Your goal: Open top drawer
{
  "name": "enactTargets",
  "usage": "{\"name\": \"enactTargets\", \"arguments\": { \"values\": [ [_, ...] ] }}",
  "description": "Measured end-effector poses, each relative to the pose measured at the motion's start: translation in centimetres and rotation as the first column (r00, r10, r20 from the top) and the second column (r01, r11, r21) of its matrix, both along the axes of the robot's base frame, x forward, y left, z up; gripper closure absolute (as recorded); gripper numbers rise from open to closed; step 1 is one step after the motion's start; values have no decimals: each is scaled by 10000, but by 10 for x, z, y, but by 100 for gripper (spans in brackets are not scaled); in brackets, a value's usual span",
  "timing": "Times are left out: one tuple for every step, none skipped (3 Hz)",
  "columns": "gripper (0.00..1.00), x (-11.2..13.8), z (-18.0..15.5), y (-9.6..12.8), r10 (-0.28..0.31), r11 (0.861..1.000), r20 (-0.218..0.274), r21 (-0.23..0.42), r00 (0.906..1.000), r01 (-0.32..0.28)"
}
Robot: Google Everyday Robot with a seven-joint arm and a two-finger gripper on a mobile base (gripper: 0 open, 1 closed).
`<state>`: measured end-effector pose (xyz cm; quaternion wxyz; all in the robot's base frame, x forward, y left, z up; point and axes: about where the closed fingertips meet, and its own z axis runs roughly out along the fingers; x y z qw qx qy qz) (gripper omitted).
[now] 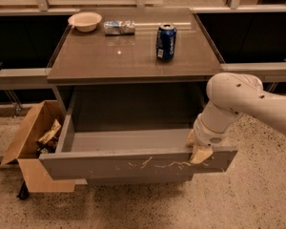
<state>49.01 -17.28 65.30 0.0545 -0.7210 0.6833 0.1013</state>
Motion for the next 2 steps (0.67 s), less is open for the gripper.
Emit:
{"name": "enactTargets", "arguments": {
  "values": [
    [22, 0, 3, 0, 37, 10000, 49, 7, 10000, -37],
    [1, 1, 45, -6, 536, 9985, 724, 92, 9959, -544]
  ]
}}
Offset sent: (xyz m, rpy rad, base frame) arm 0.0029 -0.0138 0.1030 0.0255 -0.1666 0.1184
